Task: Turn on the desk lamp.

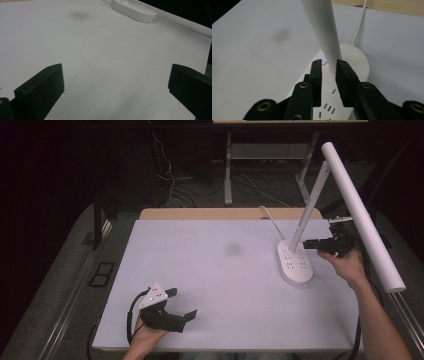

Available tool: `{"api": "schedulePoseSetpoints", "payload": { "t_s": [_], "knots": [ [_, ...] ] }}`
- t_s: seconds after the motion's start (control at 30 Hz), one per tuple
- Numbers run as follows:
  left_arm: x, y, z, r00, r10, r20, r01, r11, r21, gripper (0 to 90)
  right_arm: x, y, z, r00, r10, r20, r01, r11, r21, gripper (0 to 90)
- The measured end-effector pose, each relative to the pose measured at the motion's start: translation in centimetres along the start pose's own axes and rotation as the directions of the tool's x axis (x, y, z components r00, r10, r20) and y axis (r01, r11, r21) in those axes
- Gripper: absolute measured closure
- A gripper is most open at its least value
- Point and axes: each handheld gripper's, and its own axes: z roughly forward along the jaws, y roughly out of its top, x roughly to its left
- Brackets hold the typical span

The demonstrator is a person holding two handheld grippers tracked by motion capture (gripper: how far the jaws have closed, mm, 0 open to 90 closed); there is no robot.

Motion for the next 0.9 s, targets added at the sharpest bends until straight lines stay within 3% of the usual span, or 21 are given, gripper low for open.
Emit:
{"api": "schedulePoseSetpoints", "payload": {
  "t_s": [0.17, 0.2, 0.33, 0.53, 0.9],
  "knots": [
    [0.0, 0.0, 0.0, 1.0000, 0.001, -0.003, -0.001, 1.0000, 0.000, 0.0, -0.4, 0.1, 0.2, 0.9999, 0.015, 0.004, -0.015, 1.000, -0.022, 83.7],
    [0.0, 0.0, 0.0, 1.0000, 0.002, -0.006, -0.002, 1.0000, -0.001, 0.0, -0.6, 0.1, 0.3, 0.9995, 0.032, 0.007, -0.032, 0.999, -0.041, 89.0],
    [0.1, 0.0, 0.0, 1.0000, 0.001, -0.005, -0.001, 1.0000, -0.001, 0.0, -1.1, 0.2, 0.7, 0.9976, 0.061, 0.033, -0.059, 0.997, -0.049, 89.4],
    [0.1, 0.0, 0.0, 1.0000, -0.001, -0.004, 0.001, 1.0000, -0.001, 0.0, -1.8, 0.0, 1.7, 0.9940, 0.103, 0.038, -0.102, 0.994, -0.038, 89.3],
    [0.2, 0.0, -0.2, 0.9999, -0.007, -0.010, 0.007, 0.9999, -0.009, 0.0, -2.8, -0.5, 3.7, 0.9898, 0.131, 0.056, -0.130, 0.991, -0.012, 89.4]
  ]
}}
